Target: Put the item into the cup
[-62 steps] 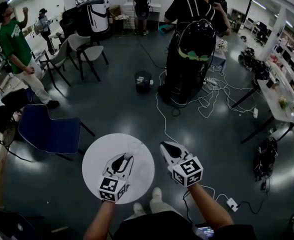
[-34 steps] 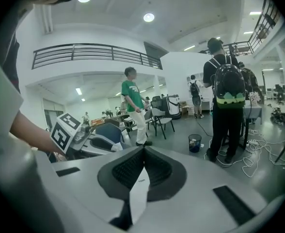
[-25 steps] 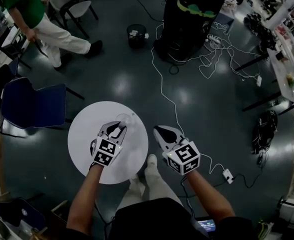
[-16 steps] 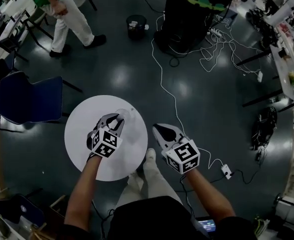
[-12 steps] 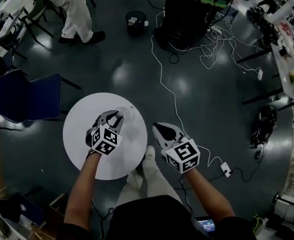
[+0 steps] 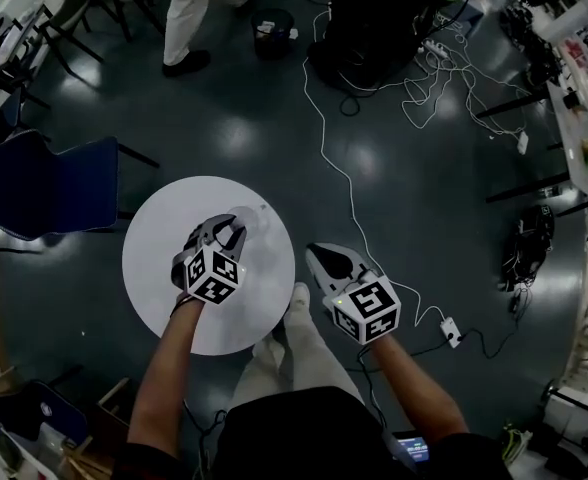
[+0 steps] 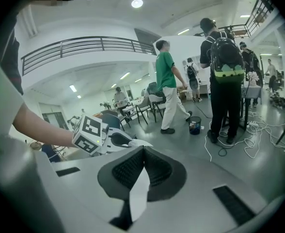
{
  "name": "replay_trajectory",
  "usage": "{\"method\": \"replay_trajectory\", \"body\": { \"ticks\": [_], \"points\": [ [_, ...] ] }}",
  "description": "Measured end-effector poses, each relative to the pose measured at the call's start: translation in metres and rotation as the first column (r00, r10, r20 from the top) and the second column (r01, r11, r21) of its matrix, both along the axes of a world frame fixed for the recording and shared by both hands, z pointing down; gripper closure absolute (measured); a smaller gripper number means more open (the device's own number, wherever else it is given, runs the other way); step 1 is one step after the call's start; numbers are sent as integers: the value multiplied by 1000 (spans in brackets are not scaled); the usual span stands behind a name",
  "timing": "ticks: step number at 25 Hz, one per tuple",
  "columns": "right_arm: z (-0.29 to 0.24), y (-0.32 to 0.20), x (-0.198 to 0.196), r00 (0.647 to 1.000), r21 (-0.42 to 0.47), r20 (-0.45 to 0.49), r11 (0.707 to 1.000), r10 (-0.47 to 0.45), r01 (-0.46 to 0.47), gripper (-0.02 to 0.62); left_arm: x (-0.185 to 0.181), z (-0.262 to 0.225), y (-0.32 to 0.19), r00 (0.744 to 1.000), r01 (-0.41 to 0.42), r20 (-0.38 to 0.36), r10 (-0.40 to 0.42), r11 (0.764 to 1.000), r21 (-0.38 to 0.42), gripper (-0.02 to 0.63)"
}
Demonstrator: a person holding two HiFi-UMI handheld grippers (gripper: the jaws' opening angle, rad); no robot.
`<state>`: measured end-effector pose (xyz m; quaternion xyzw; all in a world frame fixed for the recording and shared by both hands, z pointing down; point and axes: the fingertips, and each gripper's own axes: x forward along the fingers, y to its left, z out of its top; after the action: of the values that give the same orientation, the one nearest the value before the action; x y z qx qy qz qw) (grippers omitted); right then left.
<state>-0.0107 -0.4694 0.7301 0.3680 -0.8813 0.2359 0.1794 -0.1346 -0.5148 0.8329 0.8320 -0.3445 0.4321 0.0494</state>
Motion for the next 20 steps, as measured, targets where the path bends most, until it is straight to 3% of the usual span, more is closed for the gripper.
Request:
{"method": "replay_trajectory", "body": {
  "ticks": [9,20],
  "points": [
    [11,1,-1,1000,-21,-1,1000,0,0,578,-2,7,-2,999,26,-19,-26,1000,-13,443],
    [13,3,2,1000,-25,0,1000,1,-1,578,4,6,3,999,31,-42,-32,999,-23,431]
  ]
}}
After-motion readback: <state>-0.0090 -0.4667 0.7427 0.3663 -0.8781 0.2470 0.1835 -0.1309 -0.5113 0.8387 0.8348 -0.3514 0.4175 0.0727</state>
